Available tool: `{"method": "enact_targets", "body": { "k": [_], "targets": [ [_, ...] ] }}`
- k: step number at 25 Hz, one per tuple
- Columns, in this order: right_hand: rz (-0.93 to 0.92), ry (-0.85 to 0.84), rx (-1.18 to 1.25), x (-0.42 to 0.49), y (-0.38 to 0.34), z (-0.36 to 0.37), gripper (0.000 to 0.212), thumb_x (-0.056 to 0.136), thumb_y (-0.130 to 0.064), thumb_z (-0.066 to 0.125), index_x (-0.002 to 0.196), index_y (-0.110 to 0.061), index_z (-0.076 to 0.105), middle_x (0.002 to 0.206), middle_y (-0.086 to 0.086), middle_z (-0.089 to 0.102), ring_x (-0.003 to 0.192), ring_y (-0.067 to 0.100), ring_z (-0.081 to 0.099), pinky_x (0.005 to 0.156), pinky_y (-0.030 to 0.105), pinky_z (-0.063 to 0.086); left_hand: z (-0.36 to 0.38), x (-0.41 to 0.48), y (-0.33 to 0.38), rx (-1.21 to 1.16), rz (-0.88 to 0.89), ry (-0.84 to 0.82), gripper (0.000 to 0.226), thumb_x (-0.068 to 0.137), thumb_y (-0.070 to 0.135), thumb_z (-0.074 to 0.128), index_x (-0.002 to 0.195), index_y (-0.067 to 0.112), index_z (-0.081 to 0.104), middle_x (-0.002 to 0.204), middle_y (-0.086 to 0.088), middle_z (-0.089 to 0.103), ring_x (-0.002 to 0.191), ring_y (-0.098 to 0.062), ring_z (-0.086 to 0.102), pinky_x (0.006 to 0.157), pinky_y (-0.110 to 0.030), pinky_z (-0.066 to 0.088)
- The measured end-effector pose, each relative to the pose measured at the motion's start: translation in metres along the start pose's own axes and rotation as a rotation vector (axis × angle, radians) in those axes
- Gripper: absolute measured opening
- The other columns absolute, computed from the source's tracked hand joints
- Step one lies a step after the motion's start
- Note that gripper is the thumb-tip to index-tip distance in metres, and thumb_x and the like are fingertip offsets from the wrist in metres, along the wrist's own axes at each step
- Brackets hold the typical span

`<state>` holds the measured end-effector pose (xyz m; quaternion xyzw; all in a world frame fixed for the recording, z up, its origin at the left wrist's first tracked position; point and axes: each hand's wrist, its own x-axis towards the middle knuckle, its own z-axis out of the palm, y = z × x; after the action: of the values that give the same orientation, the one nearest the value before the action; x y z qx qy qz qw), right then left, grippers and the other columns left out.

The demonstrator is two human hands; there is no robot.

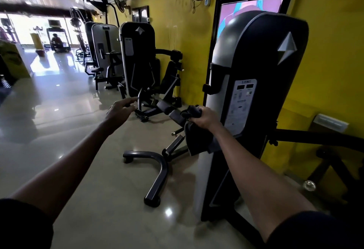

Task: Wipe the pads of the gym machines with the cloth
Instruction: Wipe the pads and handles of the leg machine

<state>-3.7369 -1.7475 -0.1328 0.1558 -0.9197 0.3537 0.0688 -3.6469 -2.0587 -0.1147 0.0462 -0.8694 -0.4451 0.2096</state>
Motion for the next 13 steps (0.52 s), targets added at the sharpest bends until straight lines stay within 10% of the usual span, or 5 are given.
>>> {"method": "enact_targets", "body": {
  "k": [13],
  "targets": [
    [0.132,0.09,-0.014,0.225,-0.024,0.093,0.042,0.083,-0.036,0.078,0.117,-0.015,0.065,0.116,0.009,0.067,0.109,0.029,0.062,0.082,0.03,0.045,-0.025,0.239,-0.114,-0.044,0.064,-0.089,0.045,0.09,0.023,0.063,0.131,0.041,0.059,0.132,0.001,0.063,0.121,-0.013,0.057,0.103,-0.032,0.043]
  ]
}}
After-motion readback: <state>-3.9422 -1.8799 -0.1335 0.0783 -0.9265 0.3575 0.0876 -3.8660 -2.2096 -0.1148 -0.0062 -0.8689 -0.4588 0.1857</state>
